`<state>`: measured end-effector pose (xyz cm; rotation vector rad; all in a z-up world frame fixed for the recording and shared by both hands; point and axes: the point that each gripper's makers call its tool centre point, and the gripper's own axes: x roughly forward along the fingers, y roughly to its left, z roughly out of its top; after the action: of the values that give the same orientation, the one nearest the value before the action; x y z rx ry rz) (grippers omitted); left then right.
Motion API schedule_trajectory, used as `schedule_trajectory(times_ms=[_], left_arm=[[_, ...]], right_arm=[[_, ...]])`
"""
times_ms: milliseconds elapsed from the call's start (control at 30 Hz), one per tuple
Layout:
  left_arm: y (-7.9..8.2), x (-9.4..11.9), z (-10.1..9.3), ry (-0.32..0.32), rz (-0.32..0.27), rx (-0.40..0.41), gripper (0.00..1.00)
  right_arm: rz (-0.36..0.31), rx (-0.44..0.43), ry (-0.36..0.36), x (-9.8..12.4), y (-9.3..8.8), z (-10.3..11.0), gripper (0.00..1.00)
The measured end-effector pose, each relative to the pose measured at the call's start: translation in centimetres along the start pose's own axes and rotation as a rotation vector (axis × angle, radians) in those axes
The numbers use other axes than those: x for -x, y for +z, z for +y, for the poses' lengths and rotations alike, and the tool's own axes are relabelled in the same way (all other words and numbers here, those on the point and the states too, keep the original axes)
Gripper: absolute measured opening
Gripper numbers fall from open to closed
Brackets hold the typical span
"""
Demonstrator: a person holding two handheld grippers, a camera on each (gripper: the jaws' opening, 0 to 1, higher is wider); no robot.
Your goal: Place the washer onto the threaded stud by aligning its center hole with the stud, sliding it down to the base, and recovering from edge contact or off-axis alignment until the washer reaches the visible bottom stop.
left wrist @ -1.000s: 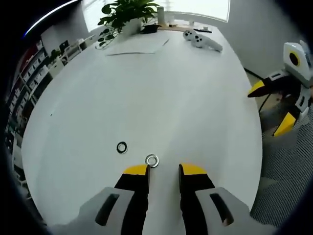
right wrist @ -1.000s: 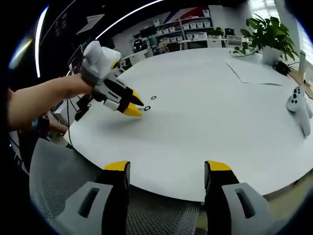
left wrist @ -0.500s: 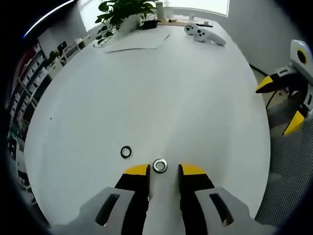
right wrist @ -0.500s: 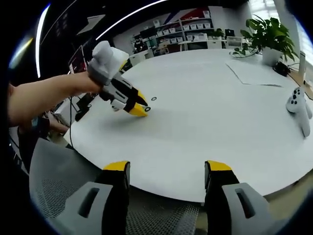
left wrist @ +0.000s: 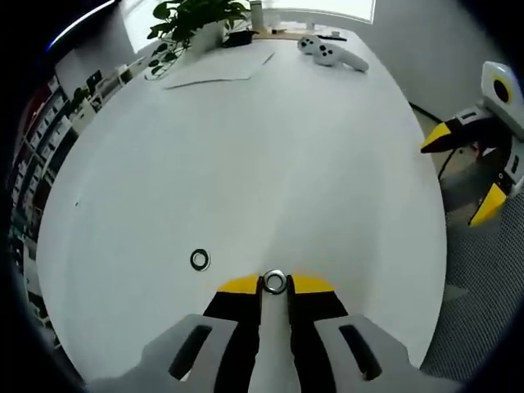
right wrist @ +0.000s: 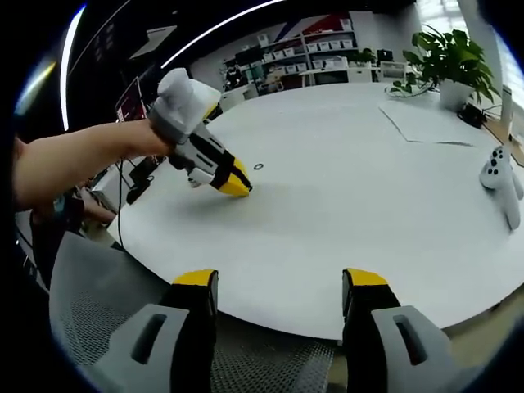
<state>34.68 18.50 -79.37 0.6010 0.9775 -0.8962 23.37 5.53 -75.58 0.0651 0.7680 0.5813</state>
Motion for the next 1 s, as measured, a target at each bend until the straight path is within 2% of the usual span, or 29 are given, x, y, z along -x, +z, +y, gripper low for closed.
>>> schedule_trajectory(times_ms=[367, 533, 567, 600, 633, 667, 800, 1000], left_arm=[[0.0, 0.0, 0.0, 0.016, 0.0, -0.025, 0.09], [0.0, 0.1, 0.1, 0.025, -0.024, -0.008, 0.09], [-0.1, 0.2, 0.1, 0.031, -0.023, 0.004, 0.09], [-0.1, 0.3, 0.1, 0.034, -0.024, 0.01, 0.0], [-0.4, 0.7, -0.1, 0.029, -0.001, 0.0, 0.0], [-0.2, 1.0, 0.1, 0.051, -0.014, -0.002, 0.0], [-0.4, 1.3, 0.2, 0.06, -0.024, -0.012, 0.0], [-0.4, 2.5, 0.6, 0.069, -0.047, 0.028, 0.0]], right_arm=[[0.005, -0.002, -0.002, 0.0, -0.1, -0.1, 0.64], [0.006, -0.002, 0.0, 0.0, -0.1, 0.0, 0.64], [0.006, -0.002, 0.0, 0.0, -0.1, 0.0, 0.64], [0.006, -0.001, 0.001, 0.0, -0.1, 0.0, 0.64], [0.007, 0.0, 0.001, 0.0, -0.1, 0.0, 0.64], [0.008, 0.003, 0.003, 0.0, -0.1, 0.0, 0.64], [0.011, 0.012, 0.011, 0.0, -0.1, 0.2, 0.64], [0.01, 0.013, 0.018, -0.1, -0.1, 0.3, 0.64]])
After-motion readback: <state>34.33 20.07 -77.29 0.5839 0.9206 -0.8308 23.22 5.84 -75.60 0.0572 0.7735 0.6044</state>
